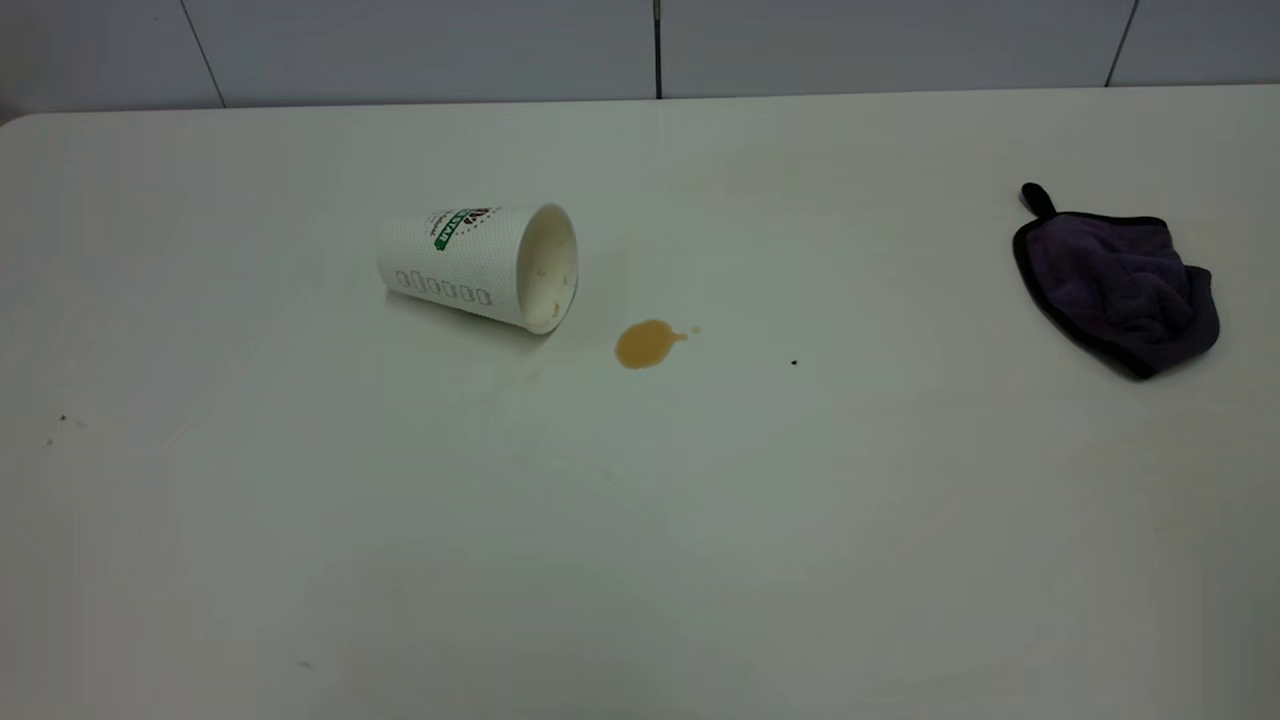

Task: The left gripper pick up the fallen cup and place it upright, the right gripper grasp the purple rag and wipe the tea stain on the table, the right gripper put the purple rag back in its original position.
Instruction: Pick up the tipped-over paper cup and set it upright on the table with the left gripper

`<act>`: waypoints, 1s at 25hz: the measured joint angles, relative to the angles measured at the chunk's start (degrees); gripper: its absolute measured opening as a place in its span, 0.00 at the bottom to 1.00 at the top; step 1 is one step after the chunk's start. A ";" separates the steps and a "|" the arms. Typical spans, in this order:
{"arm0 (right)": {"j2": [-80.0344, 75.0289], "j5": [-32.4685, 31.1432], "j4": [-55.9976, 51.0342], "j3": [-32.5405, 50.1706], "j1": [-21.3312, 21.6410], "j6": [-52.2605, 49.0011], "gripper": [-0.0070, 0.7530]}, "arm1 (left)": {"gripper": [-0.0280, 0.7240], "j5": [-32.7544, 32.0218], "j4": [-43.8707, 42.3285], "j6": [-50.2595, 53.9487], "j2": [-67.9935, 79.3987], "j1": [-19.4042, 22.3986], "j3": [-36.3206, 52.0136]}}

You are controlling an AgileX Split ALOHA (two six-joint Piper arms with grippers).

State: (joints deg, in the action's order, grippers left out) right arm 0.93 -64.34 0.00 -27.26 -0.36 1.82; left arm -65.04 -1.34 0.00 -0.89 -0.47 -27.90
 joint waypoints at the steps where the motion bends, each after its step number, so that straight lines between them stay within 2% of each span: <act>1: 0.00 0.00 0.00 0.00 0.00 0.00 0.32 | 0.82 0.11 -0.38 0.00 0.62 0.00 -0.38; 5: 0.00 0.00 0.00 0.00 0.00 0.00 0.32 | 0.82 3.59 -3.81 0.32 7.91 0.00 -4.77; 11: 0.00 0.00 0.00 0.00 0.00 0.00 0.32 | 0.81 8.57 -6.83 0.32 27.22 0.00 -11.54; 15: 0.00 0.00 0.00 0.00 0.00 0.00 0.32 | 0.83 13.95 -6.62 0.37 39.61 0.00 -15.77; 19: 0.00 0.00 0.00 0.00 0.00 0.00 0.32 | 0.90 16.08 -6.21 0.37 49.51 0.00 -20.58; 22: 0.00 0.00 0.00 0.00 0.00 0.00 0.32 | 0.91 18.14 -5.17 0.37 57.98 -0.15 -23.55; 25: 0.00 0.00 0.00 0.00 0.00 0.00 0.32 | 0.91 22.07 -4.79 0.44 66.22 -2.23 -26.46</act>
State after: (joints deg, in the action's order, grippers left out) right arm 0.93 -64.34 0.00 -27.26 -0.36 1.82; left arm -42.98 -6.13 0.44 65.33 -2.70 -54.36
